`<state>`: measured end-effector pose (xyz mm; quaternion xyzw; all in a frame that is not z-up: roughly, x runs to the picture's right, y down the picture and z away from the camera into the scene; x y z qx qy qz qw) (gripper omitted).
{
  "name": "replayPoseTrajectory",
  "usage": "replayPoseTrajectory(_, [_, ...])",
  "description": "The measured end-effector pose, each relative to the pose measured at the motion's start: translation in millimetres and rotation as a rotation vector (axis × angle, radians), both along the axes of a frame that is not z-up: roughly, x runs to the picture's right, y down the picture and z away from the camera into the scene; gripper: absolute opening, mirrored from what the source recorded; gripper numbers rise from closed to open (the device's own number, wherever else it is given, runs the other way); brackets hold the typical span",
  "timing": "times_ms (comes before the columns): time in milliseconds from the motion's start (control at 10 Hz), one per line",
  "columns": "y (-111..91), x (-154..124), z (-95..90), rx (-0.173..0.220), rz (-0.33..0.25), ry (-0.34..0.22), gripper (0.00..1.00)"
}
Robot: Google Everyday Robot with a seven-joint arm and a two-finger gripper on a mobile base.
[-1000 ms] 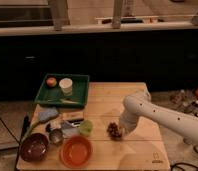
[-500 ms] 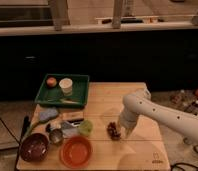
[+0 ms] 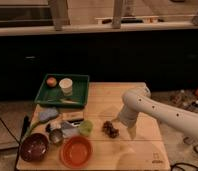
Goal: Place grapes in table surface
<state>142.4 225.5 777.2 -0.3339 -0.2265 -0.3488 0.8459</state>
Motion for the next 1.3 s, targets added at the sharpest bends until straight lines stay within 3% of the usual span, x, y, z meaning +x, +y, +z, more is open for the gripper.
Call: replayPoseTrajectory(1300, [-49,9,-6.7,0.069,0.006,0.006,0.80])
